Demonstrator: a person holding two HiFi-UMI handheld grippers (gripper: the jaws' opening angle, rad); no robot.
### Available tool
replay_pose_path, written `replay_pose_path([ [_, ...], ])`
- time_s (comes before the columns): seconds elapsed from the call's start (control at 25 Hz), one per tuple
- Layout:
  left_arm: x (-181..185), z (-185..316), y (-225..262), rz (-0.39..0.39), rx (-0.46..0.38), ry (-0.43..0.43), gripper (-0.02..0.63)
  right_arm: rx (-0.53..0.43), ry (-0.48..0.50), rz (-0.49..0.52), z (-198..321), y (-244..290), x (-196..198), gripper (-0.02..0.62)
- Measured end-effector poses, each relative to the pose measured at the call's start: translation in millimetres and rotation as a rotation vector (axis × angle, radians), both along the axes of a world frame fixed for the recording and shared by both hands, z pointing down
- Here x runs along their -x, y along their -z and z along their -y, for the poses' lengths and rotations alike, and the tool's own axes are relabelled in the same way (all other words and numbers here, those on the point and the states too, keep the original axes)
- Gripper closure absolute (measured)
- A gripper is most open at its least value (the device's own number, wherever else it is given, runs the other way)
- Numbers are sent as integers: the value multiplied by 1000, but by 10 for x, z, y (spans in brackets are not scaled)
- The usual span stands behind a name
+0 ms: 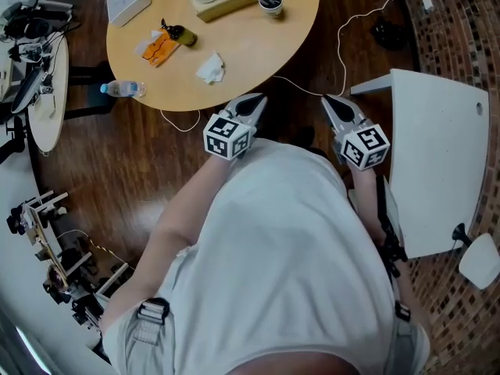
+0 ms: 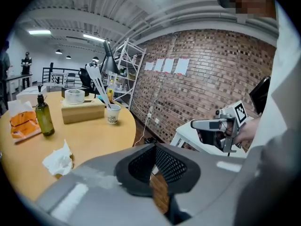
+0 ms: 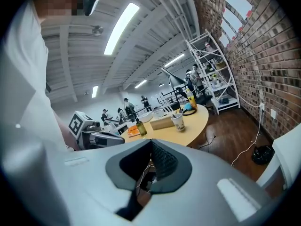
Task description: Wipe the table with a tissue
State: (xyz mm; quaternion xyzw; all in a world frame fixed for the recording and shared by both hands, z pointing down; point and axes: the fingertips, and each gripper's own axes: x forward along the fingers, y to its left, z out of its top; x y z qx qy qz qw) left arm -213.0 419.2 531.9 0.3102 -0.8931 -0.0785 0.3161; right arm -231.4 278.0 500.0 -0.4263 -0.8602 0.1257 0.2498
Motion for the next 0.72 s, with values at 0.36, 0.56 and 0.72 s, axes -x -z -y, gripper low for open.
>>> replay_pose_path([
  [0.36,258,-418,-16,15,20,31,601,-24,24,15,-342,4,290,588],
  [0.56,413,-694,-54,38,64,-28,600,-41,6,14,-600,45,434,588],
  [0.72,456,-994,-214,27,107,-65,600,-63,4,5,-852,13,531,588],
])
